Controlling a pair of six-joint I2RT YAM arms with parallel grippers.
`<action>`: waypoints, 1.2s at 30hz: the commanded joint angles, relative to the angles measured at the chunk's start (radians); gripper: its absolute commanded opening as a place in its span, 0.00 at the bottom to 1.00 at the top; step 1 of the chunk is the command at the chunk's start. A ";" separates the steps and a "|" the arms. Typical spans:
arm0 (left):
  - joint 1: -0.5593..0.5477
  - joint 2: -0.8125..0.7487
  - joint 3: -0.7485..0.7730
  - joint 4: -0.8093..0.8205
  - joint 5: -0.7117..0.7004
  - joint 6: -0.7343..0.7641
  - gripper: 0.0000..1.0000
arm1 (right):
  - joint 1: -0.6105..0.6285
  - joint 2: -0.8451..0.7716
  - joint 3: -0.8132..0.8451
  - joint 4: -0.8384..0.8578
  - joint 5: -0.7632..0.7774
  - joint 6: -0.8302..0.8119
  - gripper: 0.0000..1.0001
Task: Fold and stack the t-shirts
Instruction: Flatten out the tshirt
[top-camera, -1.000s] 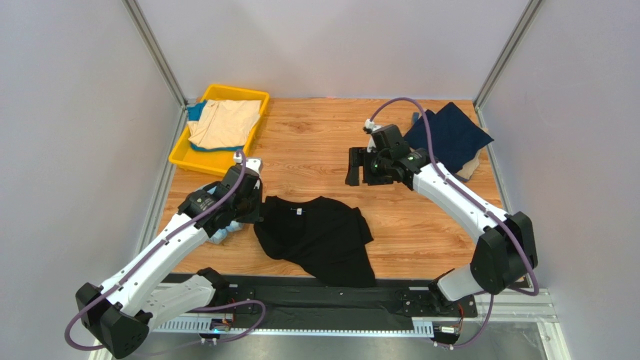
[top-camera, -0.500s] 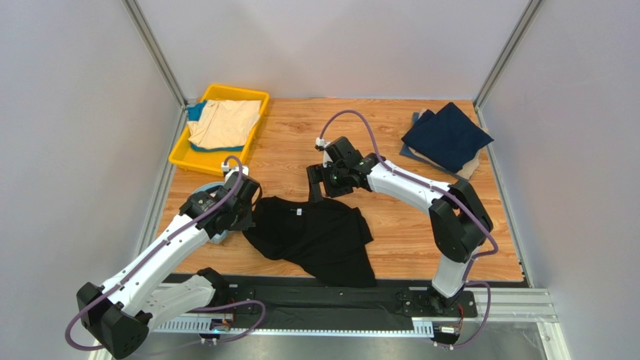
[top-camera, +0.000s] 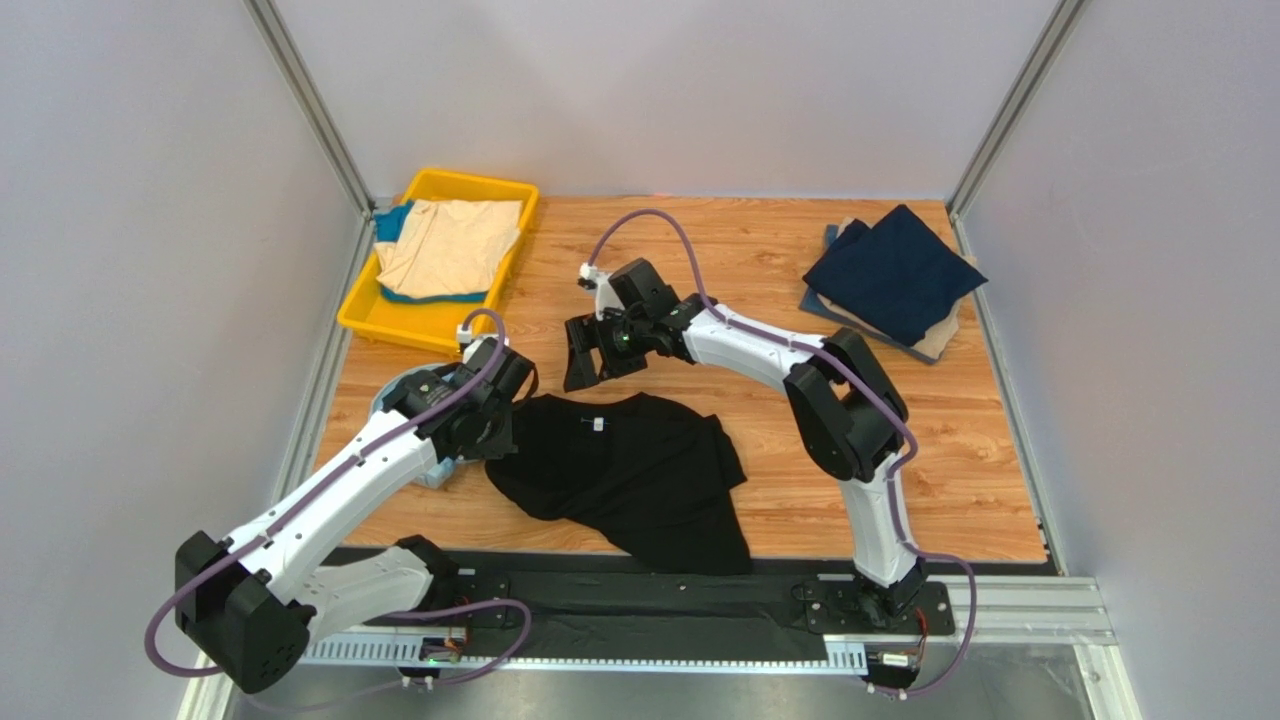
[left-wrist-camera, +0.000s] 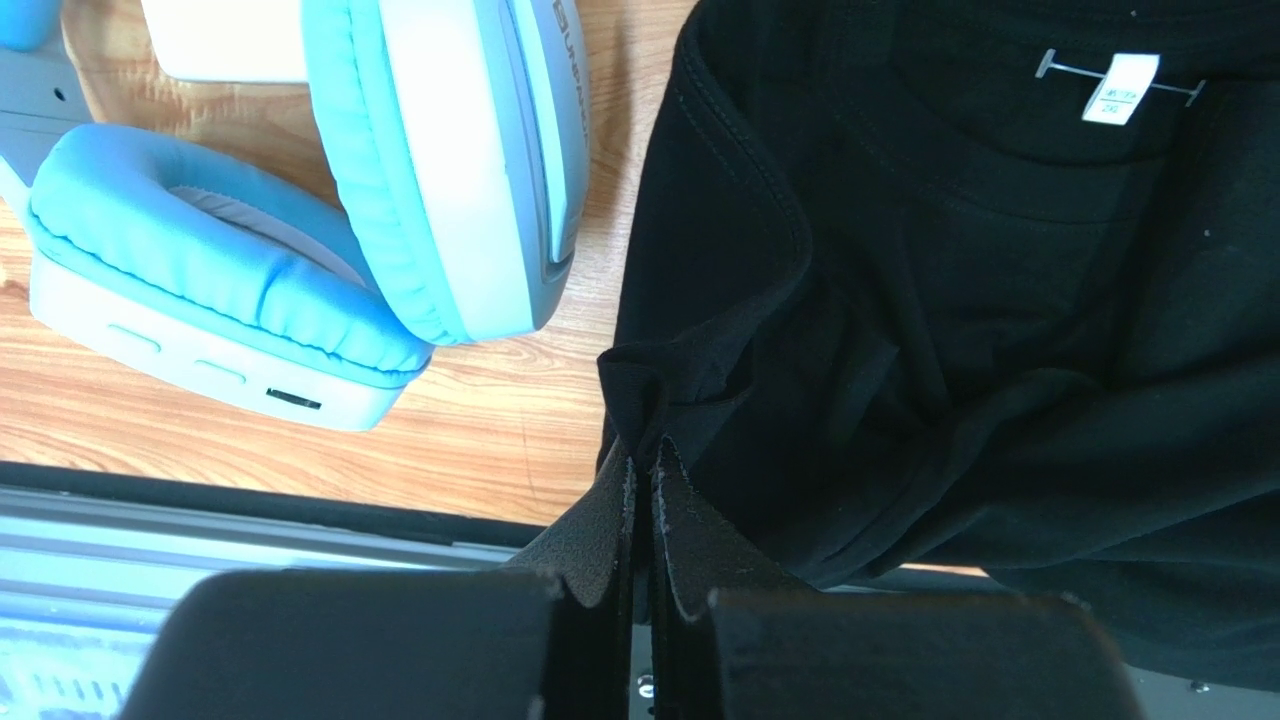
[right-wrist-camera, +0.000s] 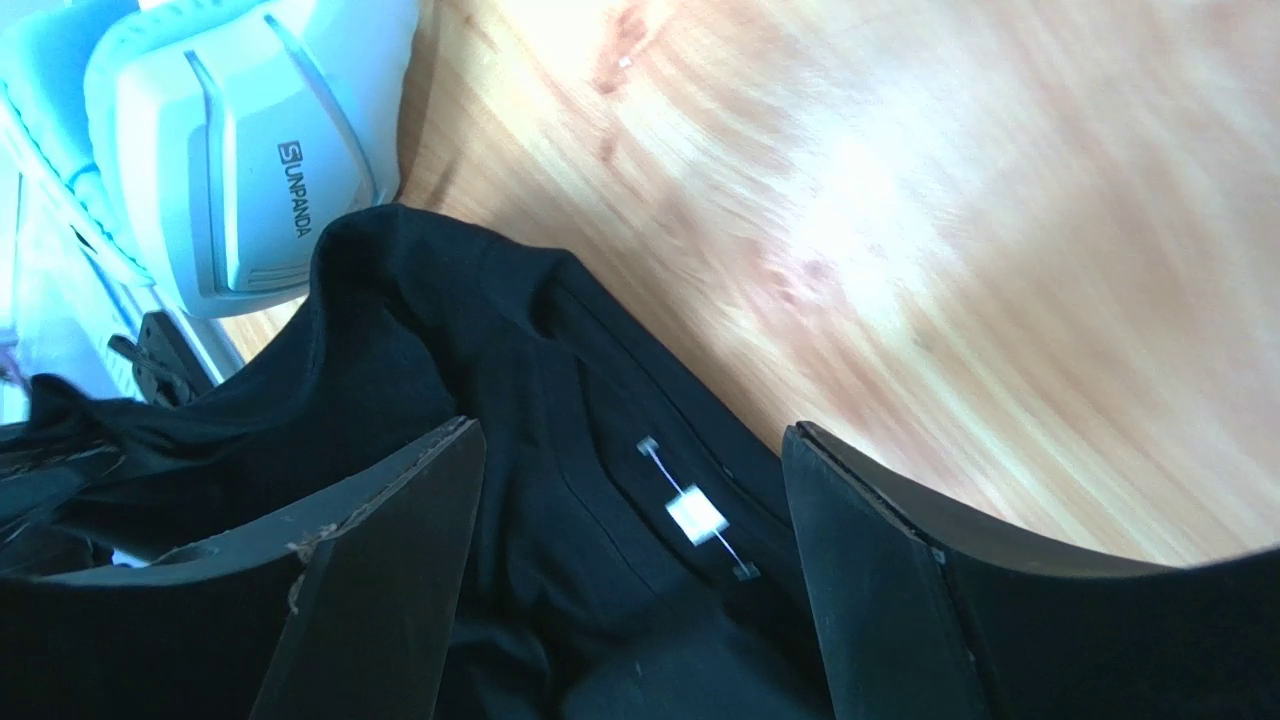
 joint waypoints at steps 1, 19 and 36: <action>0.004 -0.024 0.041 0.005 -0.015 -0.001 0.00 | 0.040 0.058 0.066 0.077 -0.076 0.015 0.78; 0.004 -0.065 0.031 -0.020 -0.011 0.006 0.00 | 0.098 0.191 0.096 0.205 -0.059 -0.006 0.77; 0.004 -0.074 0.026 -0.017 0.001 0.016 0.00 | 0.131 0.167 0.100 0.172 0.147 -0.090 0.76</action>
